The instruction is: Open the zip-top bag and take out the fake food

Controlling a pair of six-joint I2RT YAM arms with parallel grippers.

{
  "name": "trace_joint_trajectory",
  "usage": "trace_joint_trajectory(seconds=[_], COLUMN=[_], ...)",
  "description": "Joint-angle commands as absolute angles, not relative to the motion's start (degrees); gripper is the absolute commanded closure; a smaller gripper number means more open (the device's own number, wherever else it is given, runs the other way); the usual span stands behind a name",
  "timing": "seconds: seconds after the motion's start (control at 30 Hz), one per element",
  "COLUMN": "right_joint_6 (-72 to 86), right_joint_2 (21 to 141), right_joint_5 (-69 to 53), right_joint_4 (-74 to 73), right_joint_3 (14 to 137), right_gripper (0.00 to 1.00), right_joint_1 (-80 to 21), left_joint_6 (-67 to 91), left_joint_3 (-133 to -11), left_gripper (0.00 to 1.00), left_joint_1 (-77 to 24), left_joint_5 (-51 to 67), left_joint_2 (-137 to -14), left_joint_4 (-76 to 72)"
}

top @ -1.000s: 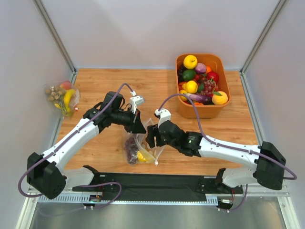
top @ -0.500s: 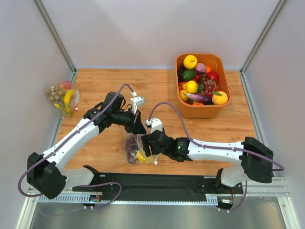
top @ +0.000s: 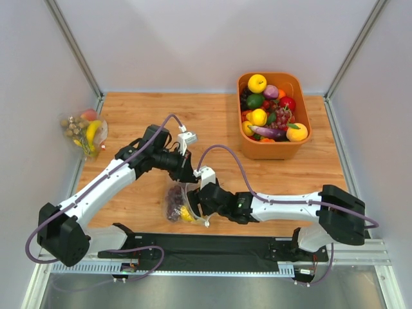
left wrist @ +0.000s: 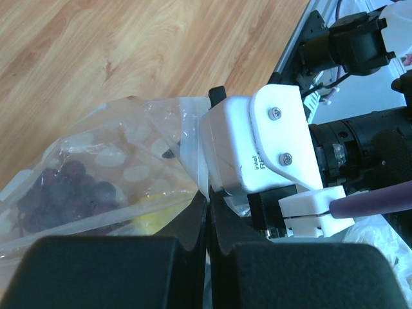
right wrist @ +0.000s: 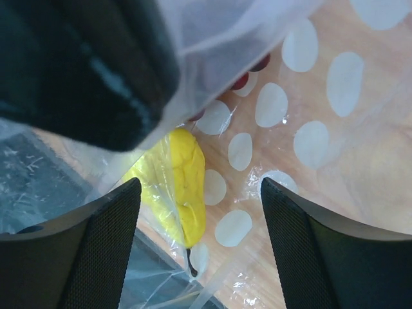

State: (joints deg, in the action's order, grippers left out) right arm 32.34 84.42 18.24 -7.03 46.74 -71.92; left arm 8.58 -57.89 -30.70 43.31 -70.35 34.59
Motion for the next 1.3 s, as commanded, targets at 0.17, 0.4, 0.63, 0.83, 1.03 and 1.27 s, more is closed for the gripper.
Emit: trace_joint_trajectory(seconds=[0.17, 0.4, 0.63, 0.83, 1.03, 1.27], right_joint_6=[32.52, 34.10, 37.17, 38.84, 41.74, 42.10], right_joint_2=[87.18, 91.31, 92.29, 89.74, 87.98, 86.57], right_joint_5=[13.98, 21.96, 26.71, 29.00, 32.08, 30.68], right_joint_4=[5.79, 1.78, 0.18, -2.55, -6.85, -4.49], right_joint_3=[43.33, 46.75, 46.93, 45.27, 43.86, 40.78], right_gripper=[0.20, 0.19, 0.18, 0.18, 0.18, 0.18], right_joint_1=[-75.14, -77.34, -77.78, -77.87, -77.87, -77.96], left_joint_6=[7.91, 8.70, 8.17, 9.57, 12.74, 10.55], left_joint_3=[-58.98, -58.27, -58.10, -57.04, -54.49, -55.36], left_gripper=[1.00, 1.00, 1.00, 1.00, 1.00, 1.00], left_joint_1=[-31.29, -31.99, -32.52, -32.78, -33.66, -33.84], left_joint_5=[43.77, 48.94, 50.97, 58.78, 65.30, 60.74], left_joint_2=[-70.05, -69.53, -68.12, -65.83, -62.49, -62.58], left_joint_4=[33.05, 30.85, 29.80, 24.97, 17.41, 20.56])
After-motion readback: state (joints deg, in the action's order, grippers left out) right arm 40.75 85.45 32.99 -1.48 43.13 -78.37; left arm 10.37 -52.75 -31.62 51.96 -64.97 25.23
